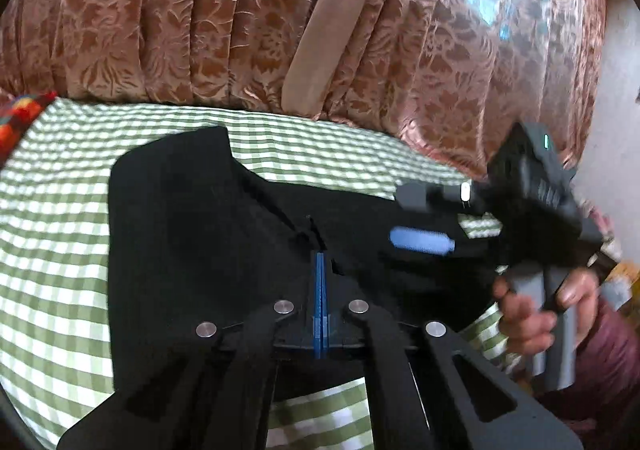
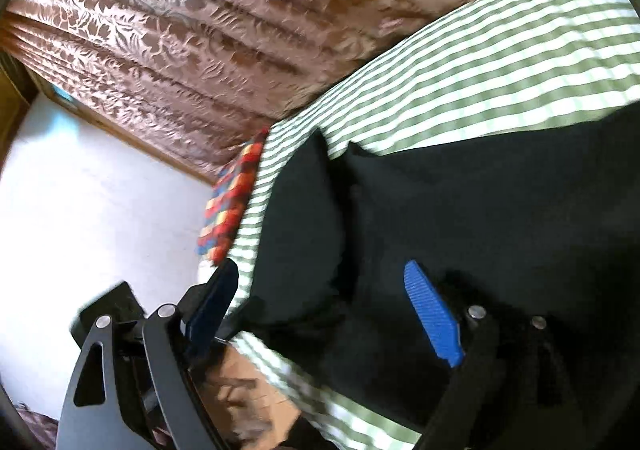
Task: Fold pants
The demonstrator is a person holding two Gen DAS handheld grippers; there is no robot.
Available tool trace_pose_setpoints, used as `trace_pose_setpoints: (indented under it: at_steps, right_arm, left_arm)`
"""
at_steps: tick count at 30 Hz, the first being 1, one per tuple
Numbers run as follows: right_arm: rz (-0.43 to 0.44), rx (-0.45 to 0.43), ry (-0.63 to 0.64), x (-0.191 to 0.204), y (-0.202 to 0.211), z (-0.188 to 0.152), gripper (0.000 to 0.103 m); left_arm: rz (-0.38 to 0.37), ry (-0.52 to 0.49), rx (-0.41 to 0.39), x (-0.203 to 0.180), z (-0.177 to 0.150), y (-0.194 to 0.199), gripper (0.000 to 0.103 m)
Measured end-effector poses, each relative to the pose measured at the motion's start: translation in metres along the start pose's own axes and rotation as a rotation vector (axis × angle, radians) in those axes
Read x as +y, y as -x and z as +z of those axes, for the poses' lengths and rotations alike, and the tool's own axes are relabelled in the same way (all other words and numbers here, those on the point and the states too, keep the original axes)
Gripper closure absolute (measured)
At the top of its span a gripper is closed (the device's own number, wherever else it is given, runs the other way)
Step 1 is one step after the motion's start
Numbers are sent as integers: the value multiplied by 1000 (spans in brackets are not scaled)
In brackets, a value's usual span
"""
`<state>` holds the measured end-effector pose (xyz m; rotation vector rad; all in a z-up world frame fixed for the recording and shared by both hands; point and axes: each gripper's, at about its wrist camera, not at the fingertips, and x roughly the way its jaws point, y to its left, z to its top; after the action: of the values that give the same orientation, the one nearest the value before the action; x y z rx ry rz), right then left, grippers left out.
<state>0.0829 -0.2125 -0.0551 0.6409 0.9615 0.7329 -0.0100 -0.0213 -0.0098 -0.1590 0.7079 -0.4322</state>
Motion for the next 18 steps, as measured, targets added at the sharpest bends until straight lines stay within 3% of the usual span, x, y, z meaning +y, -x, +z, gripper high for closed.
trace_pose_setpoints:
  at_steps: [8, 9, 11, 14, 18]
  right_arm:
    - [9, 98, 30, 16, -40, -4, 18]
    - [8, 105, 27, 16, -42, -4, 18]
    - [2, 102, 12, 12, -43, -5, 18]
    - [14, 70, -16, 6, -33, -6, 18]
    - [21, 31, -44, -2, -13, -9, 18]
  left_arm:
    - [38, 31, 13, 34, -13, 28, 102]
    - [61, 14, 19, 35, -15, 29, 95]
    - [71, -52, 38, 29, -19, 29, 32]
    - [39, -132, 49, 12, -20, 24, 29]
    - [136, -265, 123, -9, -21, -14, 28]
